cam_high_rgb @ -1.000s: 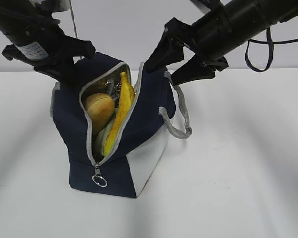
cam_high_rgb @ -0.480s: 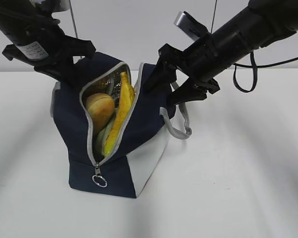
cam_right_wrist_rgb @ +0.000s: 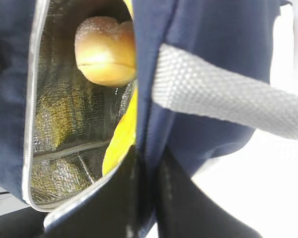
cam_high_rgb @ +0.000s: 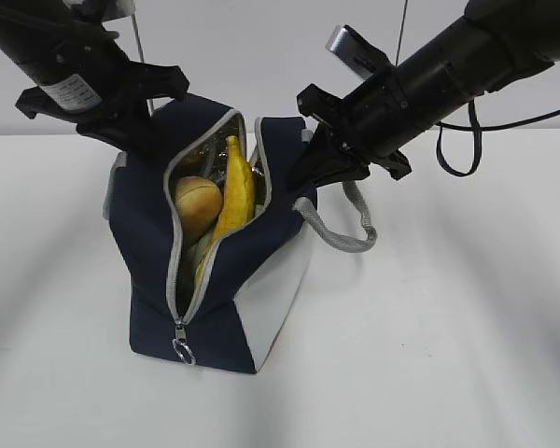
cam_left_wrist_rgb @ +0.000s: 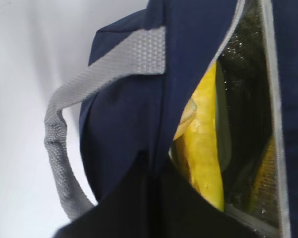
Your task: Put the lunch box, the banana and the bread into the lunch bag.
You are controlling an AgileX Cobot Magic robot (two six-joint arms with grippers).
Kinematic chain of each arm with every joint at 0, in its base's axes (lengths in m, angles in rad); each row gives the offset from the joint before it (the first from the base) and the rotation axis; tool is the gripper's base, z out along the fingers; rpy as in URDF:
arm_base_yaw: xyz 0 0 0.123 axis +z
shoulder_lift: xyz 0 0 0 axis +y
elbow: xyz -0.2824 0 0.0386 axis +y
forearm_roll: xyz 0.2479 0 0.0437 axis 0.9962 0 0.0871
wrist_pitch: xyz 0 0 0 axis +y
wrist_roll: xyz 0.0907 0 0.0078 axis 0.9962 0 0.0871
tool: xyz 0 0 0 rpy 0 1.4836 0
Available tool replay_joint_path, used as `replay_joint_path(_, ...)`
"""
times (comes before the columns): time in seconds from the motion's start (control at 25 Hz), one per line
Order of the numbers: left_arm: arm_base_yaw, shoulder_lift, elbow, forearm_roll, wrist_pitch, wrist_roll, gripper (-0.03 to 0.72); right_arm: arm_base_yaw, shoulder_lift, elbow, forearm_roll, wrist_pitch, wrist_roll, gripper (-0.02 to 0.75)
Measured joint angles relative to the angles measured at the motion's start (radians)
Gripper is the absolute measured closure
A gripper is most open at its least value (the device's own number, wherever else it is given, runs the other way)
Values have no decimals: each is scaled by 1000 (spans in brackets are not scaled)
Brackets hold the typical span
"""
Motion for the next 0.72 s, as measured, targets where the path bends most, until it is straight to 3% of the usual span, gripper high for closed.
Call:
replay_joint_path(0.12, 1, 0, 0, -72, -2, 3, 691, 0, 1, 0, 2, 25, 0, 741)
replay_joint_path(0.32, -2, 0, 0, -281, -30, 81, 691, 0, -55, 0, -48, 49, 23, 742)
replay_joint_path(0.48, -29, 0, 0, -374, -84, 91, 691, 0, -98, -51, -186, 77, 93, 743)
replay_joint_path(0.72, -94, 12, 0, -429, -173, 95, 691, 0, -99, -189, -372, 137, 182, 743)
